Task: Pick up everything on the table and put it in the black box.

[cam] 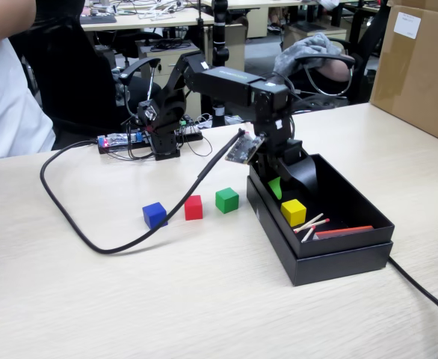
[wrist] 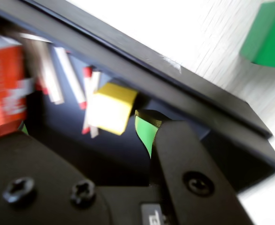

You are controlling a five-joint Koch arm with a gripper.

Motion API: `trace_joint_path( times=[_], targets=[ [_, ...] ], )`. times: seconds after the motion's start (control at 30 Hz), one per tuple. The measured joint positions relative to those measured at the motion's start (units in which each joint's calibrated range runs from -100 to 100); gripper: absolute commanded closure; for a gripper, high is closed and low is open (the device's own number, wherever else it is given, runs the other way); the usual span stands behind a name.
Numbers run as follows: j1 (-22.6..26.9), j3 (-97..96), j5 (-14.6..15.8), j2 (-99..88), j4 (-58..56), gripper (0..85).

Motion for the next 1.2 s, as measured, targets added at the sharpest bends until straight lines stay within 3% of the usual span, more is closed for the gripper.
trace_joint_path(
  times=[0.27,0.4,0.63,0.93,1.2],
  targets=[
    [-3.6,-0.5,0.2,-20.5,0.0,38.7],
    [-7.4,-12.7,0.1,-32.4,0.0,36.7],
    [-15.1,-34.1,-3.5,-47.2,0.0,36.3],
    [-21.5,-47.8,-8.7,-48.3,0.0,35.8],
    [-22.6,-48.0,-9.8,-39.6,0.1,35.6]
  ],
)
